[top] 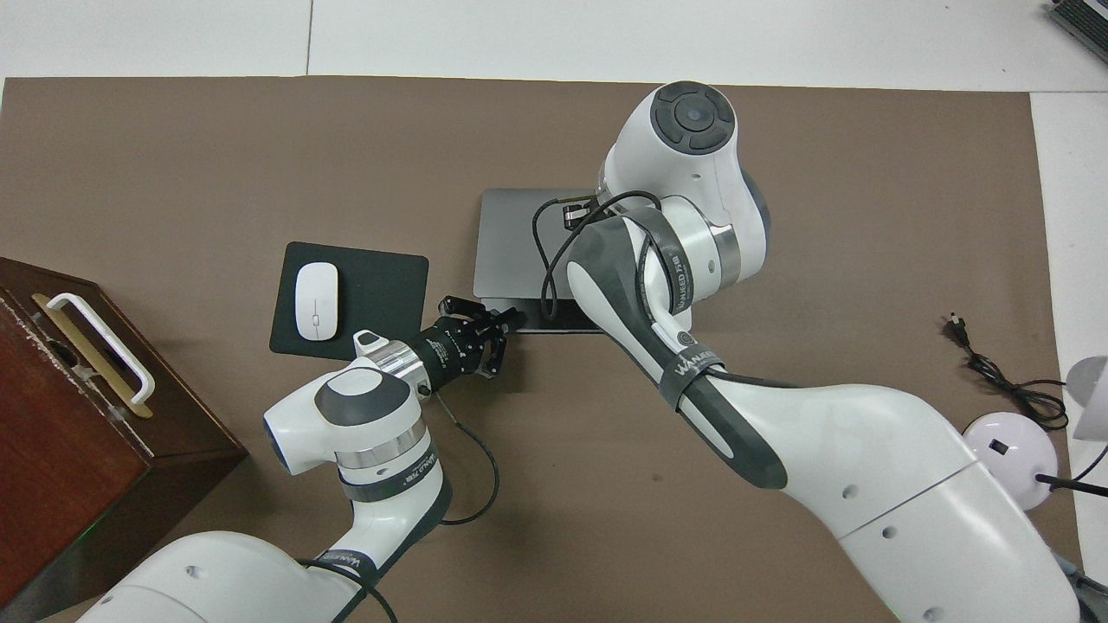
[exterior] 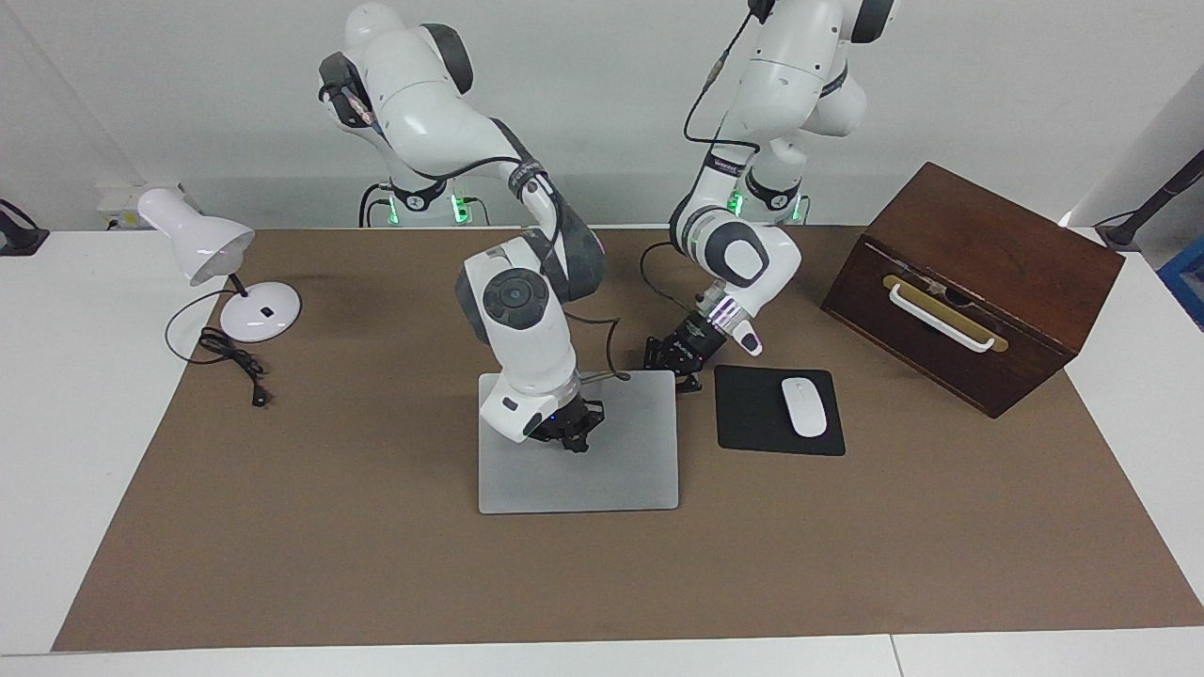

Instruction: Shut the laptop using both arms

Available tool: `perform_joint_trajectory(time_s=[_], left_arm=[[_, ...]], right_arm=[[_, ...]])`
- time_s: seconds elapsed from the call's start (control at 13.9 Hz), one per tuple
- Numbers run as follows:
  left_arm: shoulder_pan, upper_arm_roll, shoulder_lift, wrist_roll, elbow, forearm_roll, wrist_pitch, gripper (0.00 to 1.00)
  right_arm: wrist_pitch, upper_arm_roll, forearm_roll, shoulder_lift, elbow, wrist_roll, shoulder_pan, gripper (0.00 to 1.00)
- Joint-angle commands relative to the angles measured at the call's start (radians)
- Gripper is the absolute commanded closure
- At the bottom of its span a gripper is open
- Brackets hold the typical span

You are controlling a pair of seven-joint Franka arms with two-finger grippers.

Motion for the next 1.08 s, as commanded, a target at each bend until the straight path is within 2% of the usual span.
perform_joint_trajectory(time_s=[0.0,0.36,0.58,1.01], left_arm=[[0.002,-0.015,0.041,0.07,-0.07,-0.038,-0.012,1.0],[0.008,-0.015,0.044,0.094,-0.085,-0.047,-0.031,1.0],[0.045,-0.015,0.055,0.217,-0.118,-0.107,-0.111,1.0],[0.046,-0.015,0.056,0.231,-0.119,-0.115,-0.111,1.0]], right_arm=[[0.002,0.002,0.026,-0.038,-0.063,0.026,-0.003,1.0],[0.002,0.002,0.026,-0.046,-0.083,0.025,-0.003,1.0],[0.008,0.002,0.026,-0.046,-0.1,0.026,-0.003,1.0],[0.007,0.002,0.026,-0.049,-0.112,0.028,-0.003,1.0]])
